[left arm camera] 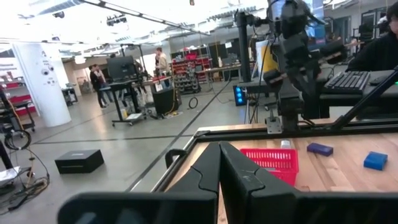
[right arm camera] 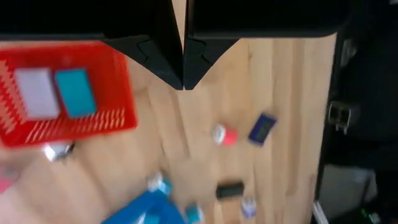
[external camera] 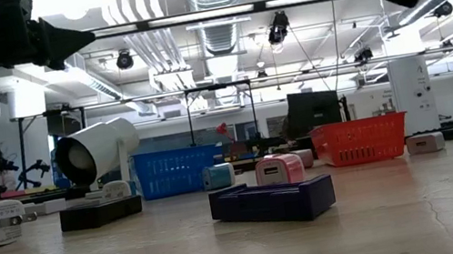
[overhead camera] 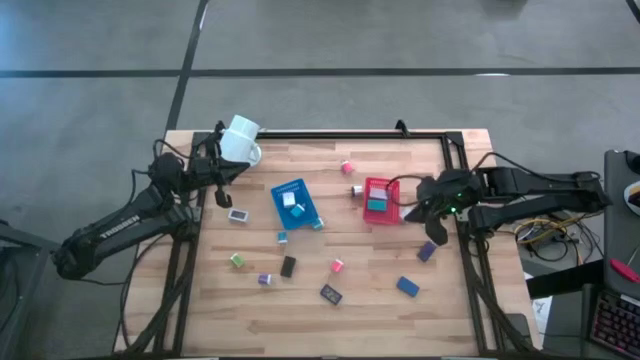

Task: Pick & Place Office items
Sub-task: Put the blue digital clock into the red bin

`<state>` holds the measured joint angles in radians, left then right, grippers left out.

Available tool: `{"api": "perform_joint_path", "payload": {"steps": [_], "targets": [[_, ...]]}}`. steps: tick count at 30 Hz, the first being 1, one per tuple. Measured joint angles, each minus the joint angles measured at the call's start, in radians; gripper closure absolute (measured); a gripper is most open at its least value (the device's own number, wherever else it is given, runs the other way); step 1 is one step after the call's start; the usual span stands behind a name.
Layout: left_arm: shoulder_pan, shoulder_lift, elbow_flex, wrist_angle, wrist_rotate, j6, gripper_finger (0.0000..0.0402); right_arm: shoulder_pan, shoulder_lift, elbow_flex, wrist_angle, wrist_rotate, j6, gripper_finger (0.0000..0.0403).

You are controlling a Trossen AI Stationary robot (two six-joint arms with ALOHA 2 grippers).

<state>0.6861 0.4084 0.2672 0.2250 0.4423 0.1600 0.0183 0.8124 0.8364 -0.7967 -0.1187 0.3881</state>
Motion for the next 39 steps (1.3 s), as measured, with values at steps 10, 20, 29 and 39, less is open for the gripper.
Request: {"api": "perform_joint_path", "payload": {"steps": [10,20,29,39], "targets": [[0.000,0.000,0.000,0.006,0.000,-0.022,0.0392,0.037,0.299,0.083,0.055,0.020,0.003,0.0394],[0.000,0.020,-0.003,0.030,0.000,-0.076,0.0392,0.273,0.472,0.133,-0.167,-0.025,0.383,0.0394],[-0.001,0.048,-0.010,0.052,0.001,-0.141,0.0392,0.420,0.593,0.140,-0.109,-0.065,0.633,0.0377],[-0.001,0.078,-0.010,0.052,0.002,-0.169,0.0392,0.502,0.751,0.159,-0.038,-0.063,0.734,0.0256]]}}
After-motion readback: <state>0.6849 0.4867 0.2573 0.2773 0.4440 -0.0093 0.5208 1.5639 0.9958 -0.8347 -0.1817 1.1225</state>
